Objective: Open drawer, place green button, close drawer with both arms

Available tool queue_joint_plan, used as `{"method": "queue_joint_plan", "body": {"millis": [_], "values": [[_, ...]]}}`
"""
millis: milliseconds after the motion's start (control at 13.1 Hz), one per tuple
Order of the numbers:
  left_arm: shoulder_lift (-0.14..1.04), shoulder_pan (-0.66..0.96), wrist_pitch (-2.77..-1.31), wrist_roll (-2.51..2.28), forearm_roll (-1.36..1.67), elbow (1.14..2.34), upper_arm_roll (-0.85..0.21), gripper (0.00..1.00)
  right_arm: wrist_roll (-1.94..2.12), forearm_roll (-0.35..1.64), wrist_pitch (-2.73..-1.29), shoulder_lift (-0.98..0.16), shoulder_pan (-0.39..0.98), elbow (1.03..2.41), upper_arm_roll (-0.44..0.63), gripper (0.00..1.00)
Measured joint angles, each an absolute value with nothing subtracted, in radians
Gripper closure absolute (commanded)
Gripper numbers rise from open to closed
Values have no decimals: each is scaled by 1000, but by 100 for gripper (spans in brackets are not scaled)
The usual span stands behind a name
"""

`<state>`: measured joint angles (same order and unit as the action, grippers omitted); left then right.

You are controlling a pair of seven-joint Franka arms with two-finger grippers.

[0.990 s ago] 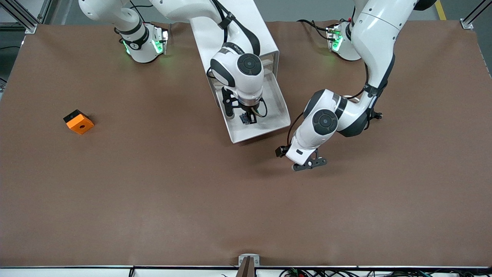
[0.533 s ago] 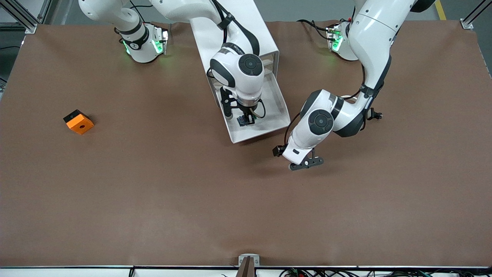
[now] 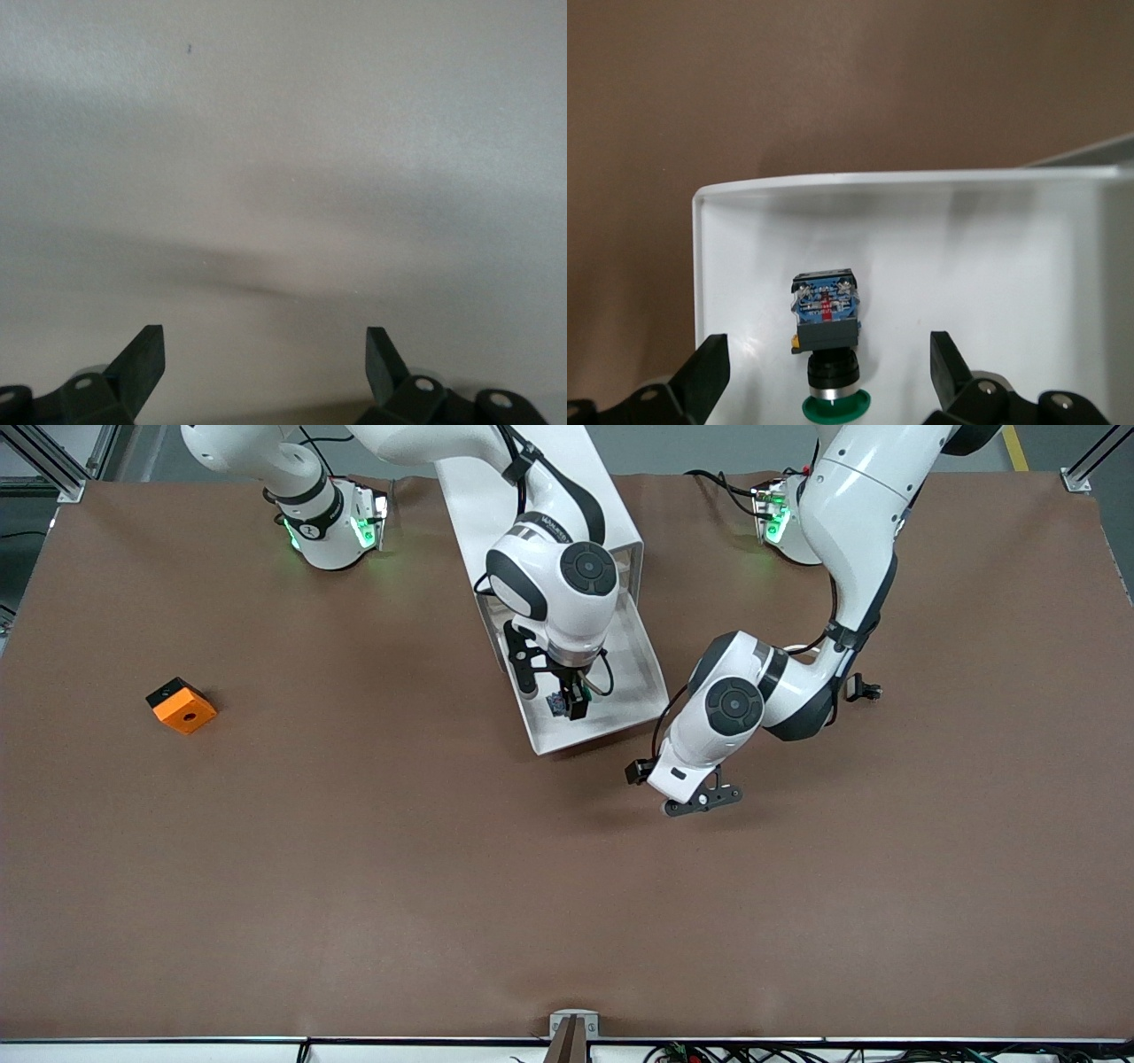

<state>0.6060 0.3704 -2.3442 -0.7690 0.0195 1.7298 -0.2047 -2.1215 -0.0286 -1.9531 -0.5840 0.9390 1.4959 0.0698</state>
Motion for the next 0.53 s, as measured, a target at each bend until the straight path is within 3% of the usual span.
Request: {"method": "queue_joint_plan", "body": {"millis": [228,533], "values": [[606,393,-2337,-805,19,1729,-205,0,-1914,-28,-1809,-560,909,1425,77,0],[606,411,-2312,-833,19,1729,-206,0,-1573,-27,-1669,-441,805,1404,81,0]]}}
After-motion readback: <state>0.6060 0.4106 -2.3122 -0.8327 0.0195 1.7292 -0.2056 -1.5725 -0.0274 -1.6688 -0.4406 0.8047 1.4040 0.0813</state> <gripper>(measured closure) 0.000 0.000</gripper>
